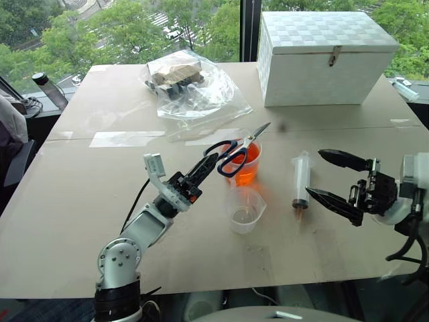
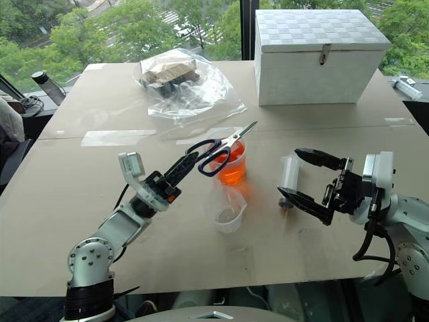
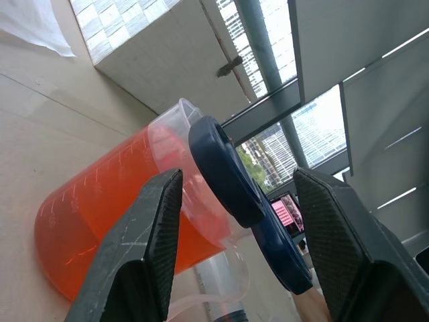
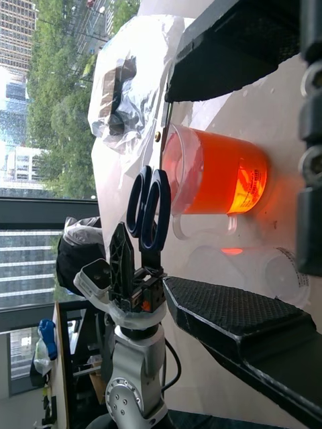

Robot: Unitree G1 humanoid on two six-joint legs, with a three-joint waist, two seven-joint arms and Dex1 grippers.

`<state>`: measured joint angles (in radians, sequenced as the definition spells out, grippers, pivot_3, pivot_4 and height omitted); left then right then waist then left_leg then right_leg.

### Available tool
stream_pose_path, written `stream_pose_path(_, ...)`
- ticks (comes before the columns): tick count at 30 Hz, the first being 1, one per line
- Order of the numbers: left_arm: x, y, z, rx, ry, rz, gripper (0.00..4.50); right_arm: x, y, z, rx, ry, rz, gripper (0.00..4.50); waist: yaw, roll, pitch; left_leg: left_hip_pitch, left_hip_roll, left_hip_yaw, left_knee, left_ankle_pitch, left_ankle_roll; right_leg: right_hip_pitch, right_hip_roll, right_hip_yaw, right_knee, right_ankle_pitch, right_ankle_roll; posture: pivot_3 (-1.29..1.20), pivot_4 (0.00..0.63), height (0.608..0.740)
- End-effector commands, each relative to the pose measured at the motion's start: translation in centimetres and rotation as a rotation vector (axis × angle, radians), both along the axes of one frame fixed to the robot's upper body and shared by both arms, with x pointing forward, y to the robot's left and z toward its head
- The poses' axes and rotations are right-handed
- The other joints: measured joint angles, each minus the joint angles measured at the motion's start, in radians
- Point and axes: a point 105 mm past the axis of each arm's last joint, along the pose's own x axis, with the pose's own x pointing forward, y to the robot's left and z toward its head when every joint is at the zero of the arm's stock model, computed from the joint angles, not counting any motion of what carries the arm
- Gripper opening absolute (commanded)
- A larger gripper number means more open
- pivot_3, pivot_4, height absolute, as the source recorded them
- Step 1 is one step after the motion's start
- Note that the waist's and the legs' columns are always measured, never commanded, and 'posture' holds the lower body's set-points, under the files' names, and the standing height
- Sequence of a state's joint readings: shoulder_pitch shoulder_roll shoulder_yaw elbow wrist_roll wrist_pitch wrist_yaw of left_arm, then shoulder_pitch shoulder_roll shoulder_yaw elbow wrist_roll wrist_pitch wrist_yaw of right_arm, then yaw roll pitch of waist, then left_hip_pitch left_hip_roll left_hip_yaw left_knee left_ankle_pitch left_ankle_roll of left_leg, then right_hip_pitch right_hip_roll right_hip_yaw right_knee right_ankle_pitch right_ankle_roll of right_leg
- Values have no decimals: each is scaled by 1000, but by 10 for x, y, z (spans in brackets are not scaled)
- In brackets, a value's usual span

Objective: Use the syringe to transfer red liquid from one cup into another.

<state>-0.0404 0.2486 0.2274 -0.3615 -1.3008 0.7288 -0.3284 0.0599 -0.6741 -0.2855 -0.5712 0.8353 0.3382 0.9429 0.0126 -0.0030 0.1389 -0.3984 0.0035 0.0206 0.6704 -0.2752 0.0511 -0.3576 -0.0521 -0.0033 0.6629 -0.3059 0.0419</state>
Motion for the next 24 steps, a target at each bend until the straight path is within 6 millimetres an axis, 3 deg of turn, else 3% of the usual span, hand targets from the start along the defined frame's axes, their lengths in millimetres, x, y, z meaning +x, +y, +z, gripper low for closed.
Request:
stream_pose_path(1, -2, -2, 10, -13, -35, -12, 2668, -6, 4, 8, -4, -45, 19, 4408, 0, 0, 0, 0, 0, 0, 0, 0, 0, 0, 0, 0, 0, 0, 0, 0, 150, 740)
stream_pose_path(9, -2, -4, 8, -6, -35, -26, 38, -7, 4, 8, -6, -49, 9, 4500, 1, 0, 0, 1, 0, 0, 0, 0, 0, 1, 0, 0, 0, 0, 0, 0, 150, 740)
stream_pose_path(17, -1, 2, 22, -50, -73, 8, 38, -6, 4, 7, -5, -44, 10, 4500, 0, 0, 0, 2, 0, 0, 0, 0, 0, 2, 0, 0, 0, 0, 0, 0, 150, 740)
stream_pose_path(24, -3, 17, 62, -50, -182, 90, 38, -3, 5, 10, 11, -41, 24, 4500, 0, -3, 2, 1, 0, 0, 0, 0, 0, 1, 0, 0, 0, 0, 0, 0, 150, 740)
